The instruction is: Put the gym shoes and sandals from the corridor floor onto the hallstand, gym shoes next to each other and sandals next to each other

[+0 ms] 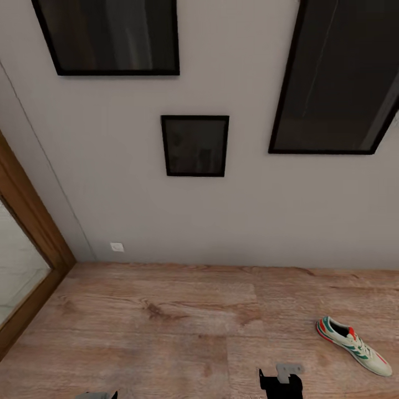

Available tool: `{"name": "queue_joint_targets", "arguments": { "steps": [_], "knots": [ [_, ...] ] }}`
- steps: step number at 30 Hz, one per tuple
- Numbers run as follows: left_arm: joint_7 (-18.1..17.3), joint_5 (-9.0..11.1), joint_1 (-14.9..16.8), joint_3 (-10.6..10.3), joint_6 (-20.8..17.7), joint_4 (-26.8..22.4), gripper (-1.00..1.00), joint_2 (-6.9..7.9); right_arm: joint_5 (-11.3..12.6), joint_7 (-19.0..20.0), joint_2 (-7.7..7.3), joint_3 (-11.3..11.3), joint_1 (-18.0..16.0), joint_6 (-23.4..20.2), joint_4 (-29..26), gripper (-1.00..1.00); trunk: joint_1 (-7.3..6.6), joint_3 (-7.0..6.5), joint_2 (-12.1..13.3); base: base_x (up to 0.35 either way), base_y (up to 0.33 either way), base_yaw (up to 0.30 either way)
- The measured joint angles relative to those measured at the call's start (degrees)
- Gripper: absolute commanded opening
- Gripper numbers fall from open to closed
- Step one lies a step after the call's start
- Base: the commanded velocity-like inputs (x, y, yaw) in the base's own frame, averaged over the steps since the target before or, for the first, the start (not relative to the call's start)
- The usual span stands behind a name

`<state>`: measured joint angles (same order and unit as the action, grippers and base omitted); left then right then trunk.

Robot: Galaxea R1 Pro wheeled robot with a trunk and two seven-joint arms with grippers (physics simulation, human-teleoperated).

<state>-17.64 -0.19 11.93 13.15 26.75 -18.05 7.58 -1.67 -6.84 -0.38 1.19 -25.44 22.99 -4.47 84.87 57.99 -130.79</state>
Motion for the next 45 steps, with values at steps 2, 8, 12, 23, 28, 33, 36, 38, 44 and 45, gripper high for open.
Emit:
{"name": "queue_joint_targets", "arguments": {
  "steps": [2,8,12,23,28,33,36,38,44,45],
  "knots": [
    [0.0,0.0,0.0,0.0,0.0,0.0,1.00,0.01,0.0,0.0,0.01,0.0,0.0,0.0,0.0,1.00,0.00,0.00,0.0,0.000,0.003,-0.298],
    [0.0,0.0,0.0,0.0,0.0,0.0,1.00,0.01,0.0,0.0,0.01,0.0,0.0,0.0,0.0,1.00,0.00,0.00,0.0,0.000,0.002,-0.298],
    [0.0,0.0,0.0,0.0,0.0,0.0,1.00,0.01,0.0,0.0,0.02,0.0,0.0,0.0,0.0,1.00,0.00,0.00,0.0,0.000,0.000,-0.298],
    [0.0,0.0,0.0,0.0,0.0,0.0,1.00,0.01,0.0,0.0,0.02,0.0,0.0,0.0,0.0,1.00,0.00,0.00,0.0,0.000,0.000,-0.298],
    [0.0,0.0,0.0,0.0,0.0,0.0,1.00,0.01,0.0,0.0,0.02,0.0,0.0,0.0,0.0,1.00,0.00,0.00,0.0,0.000,0.000,-0.298],
    [0.0,0.0,0.0,0.0,0.0,0.0,1.00,0.01,0.0,0.0,0.02,0.0,0.0,0.0,0.0,1.00,0.00,0.00,0.0,0.000,0.000,-0.298],
    [0.0,0.0,0.0,0.0,0.0,0.0,1.00,0.01,0.0,0.0,0.02,0.0,0.0,0.0,0.0,1.00,0.00,0.00,0.0,0.000,0.000,-0.298],
    [0.0,0.0,0.0,0.0,0.0,0.0,1.00,0.01,0.0,0.0,0.00,0.0,0.0,0.0,0.0,1.00,0.00,0.00,0.0,0.000,0.000,-0.298],
    [0.0,-0.1,0.0,0.0,0.0,0.0,1.00,0.01,0.0,0.0,0.00,0.0,0.0,0.0,0.0,1.00,0.00,0.00,0.0,0.000,0.000,-0.298],
    [0.0,-0.1,0.0,-0.1,0.0,0.0,1.00,0.01,0.0,0.0,0.01,0.0,0.0,0.0,0.0,1.00,0.00,0.00,0.0,0.000,0.000,-0.298]
  ]
}}
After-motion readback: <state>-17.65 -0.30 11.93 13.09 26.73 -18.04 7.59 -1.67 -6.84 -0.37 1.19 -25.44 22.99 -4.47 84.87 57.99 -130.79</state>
